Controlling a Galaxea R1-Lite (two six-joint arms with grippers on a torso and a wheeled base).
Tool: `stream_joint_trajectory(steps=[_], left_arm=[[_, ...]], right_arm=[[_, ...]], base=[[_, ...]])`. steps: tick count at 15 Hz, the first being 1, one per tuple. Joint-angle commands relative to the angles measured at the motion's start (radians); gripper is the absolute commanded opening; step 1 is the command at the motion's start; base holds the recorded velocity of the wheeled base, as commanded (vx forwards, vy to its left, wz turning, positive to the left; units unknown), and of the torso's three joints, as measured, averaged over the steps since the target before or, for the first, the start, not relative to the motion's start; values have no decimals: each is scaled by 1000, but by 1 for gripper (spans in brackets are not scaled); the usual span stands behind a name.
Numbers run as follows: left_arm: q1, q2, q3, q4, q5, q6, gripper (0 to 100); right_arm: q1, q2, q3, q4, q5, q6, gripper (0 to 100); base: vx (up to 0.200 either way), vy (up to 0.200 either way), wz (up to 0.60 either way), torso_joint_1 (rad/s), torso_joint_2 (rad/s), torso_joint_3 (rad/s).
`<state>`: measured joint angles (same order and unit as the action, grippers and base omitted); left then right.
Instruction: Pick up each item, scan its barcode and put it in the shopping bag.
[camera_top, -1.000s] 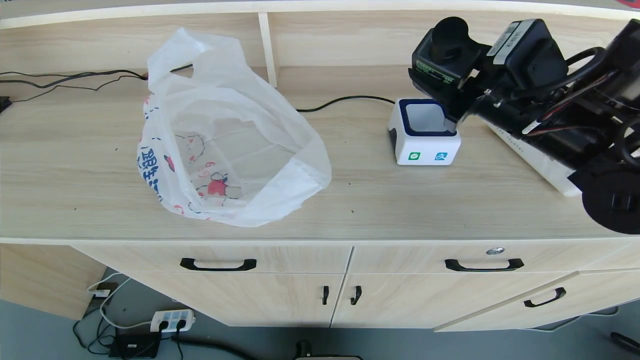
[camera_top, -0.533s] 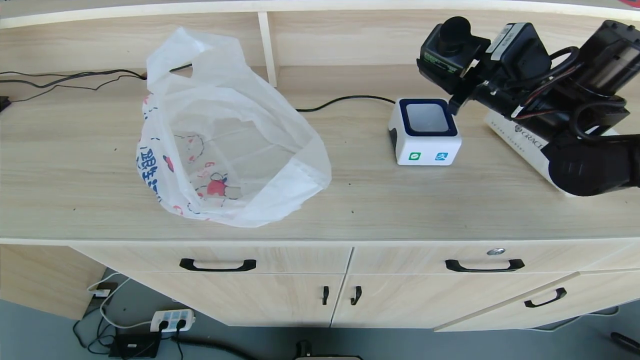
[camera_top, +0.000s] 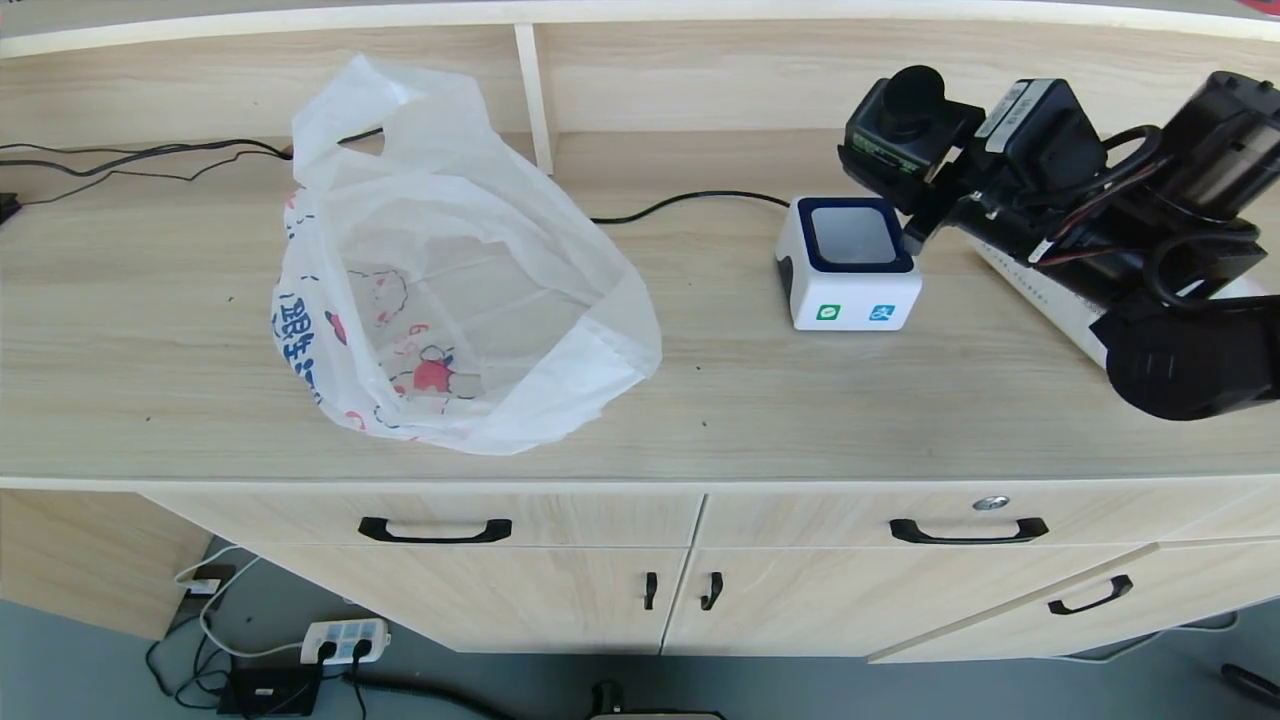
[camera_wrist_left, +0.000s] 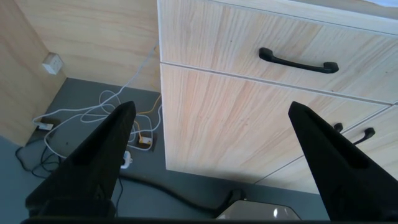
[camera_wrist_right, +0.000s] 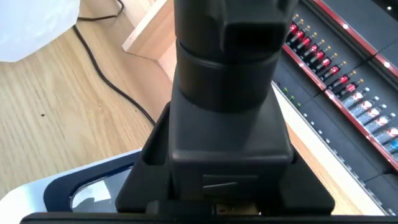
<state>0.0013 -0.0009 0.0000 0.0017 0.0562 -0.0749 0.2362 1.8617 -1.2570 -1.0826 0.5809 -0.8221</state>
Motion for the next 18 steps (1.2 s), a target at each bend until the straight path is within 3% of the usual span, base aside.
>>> stream_joint_trajectory(steps=[1,9,11,13,15,16,18], left_arm=[[0,1,0,0,1,0,100],[0,1,0,0,1,0,100],[0,1,0,0,1,0,100],[0,1,0,0,1,0,100],[0,1,0,0,1,0,100],[0,1,0,0,1,0,100],[0,1,0,0,1,0,100]], right_arm=[[2,-39,99,-45,-1,5,0],[11,-49,103,-45,-4,24,0],[95,-76,111,-25,-47,118,0],[285,-82,122,-46,-105,313,0],[443,-119,131,-106,-308,400,0],[488,-148,146,-105,-412,422,0],[522,-207,199,-100,-513,468,0]], base=[[0,0,0,0,0,0],[0,0,0,0,0,0],[0,0,0,0,0,0],[0,0,0,0,0,0],[0,0,0,0,0,0],[0,0,0,0,0,0],[0,0,0,0,0,0]])
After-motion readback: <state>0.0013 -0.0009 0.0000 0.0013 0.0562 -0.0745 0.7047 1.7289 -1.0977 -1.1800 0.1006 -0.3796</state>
